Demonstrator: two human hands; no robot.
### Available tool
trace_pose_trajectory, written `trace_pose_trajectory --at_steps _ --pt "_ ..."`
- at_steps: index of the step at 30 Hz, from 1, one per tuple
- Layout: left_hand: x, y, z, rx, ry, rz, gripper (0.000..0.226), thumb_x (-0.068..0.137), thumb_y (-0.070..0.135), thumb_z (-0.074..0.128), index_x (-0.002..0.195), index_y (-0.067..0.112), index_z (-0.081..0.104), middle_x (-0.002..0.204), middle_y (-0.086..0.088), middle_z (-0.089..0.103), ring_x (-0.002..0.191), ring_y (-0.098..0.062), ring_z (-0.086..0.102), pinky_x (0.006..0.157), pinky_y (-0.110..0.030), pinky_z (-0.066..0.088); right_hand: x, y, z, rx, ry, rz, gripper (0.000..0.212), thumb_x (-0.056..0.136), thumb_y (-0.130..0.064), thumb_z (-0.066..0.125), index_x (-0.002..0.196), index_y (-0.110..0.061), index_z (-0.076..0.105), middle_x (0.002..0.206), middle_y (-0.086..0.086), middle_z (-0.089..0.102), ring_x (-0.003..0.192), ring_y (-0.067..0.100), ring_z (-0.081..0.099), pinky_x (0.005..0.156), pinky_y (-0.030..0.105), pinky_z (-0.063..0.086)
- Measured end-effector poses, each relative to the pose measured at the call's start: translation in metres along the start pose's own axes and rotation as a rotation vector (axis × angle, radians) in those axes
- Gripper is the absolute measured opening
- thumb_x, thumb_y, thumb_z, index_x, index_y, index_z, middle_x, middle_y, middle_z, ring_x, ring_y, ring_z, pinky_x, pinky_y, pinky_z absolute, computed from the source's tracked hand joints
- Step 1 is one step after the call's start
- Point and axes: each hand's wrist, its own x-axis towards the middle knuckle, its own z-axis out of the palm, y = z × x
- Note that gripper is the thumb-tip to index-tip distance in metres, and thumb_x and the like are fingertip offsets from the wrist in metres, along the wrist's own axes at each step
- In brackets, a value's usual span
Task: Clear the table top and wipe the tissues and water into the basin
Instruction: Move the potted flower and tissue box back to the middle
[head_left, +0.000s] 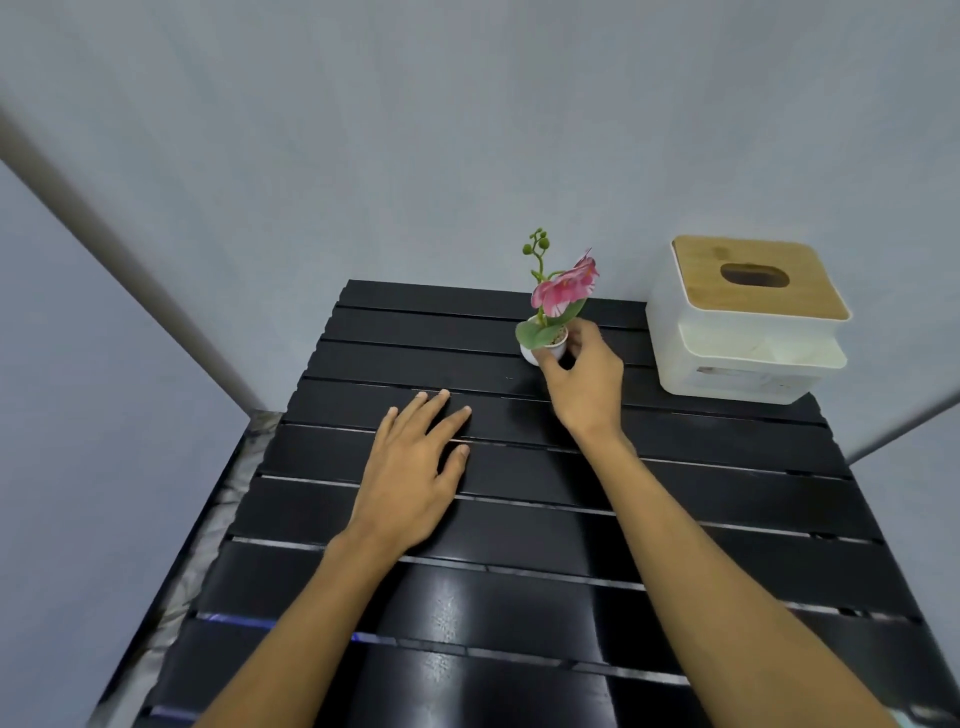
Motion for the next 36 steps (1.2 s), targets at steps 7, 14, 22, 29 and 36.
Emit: trace_pose_trajectory --at_steps 7,14,22,29,36 --pt "-0.046 -0.001 -0.013 0.020 -0.016 -0.009 0.055 0.092 0.049 0.025 0.142 0.032 0.040 0.155 0.005 0.029 0.145 -0.011 0.014 0.118 -0.035 0.004 -0.042 -0.017 0.011 0.043 -0.062 -0.007 0.034 0.080 -0.023 0.074 0.111 -0.020 0.059 0.095 -0.015 0.063 0.090 0.003 0.062 0.079 0.015 0.045" --pt "-0.083 -0.003 -0.015 0.052 -0.016 -0.023 0.055 0.094 0.049 0.021 0.145 0.033 0.034 0.157 0.005 0.022 0.146 -0.010 0.007 0.118 -0.033 0.000 -0.080 -0.029 0.022 0.043 -0.089 -0.021 0.033 0.079 -0.027 0.074 0.109 -0.022 0.059 0.099 -0.011 0.067 0.093 0.005 0.062 0.083 0.025 0.051" --pt "-0.085 -0.003 -0.015 0.071 -0.014 -0.019 0.054 0.095 0.047 0.021 0.145 0.032 0.034 0.157 0.004 0.022 0.146 -0.012 0.008 0.119 -0.035 0.002 -0.102 -0.035 0.025 0.041 -0.052 0.002 0.038 0.079 -0.026 0.075 0.113 -0.019 0.058 0.105 -0.007 0.067 0.097 0.007 0.062 0.087 0.028 0.051" --pt "-0.086 -0.002 -0.016 0.066 -0.005 -0.025 0.055 0.094 0.048 0.020 0.145 0.032 0.035 0.157 0.004 0.024 0.146 -0.011 0.009 0.119 -0.035 0.003 -0.103 -0.035 0.025 0.038 -0.049 0.009 0.040 0.079 -0.027 0.075 0.114 -0.020 0.058 0.107 -0.007 0.067 0.099 0.008 0.062 0.088 0.032 0.052" --pt "-0.085 -0.002 -0.015 0.045 0.005 -0.024 0.055 0.094 0.049 0.022 0.143 0.031 0.038 0.156 0.003 0.027 0.146 -0.012 0.012 0.119 -0.038 0.007 -0.105 -0.035 0.023 0.067 -0.069 -0.004 0.041 0.076 -0.031 0.077 0.111 -0.022 0.057 0.105 -0.009 0.066 0.098 0.006 0.061 0.086 0.026 0.051"
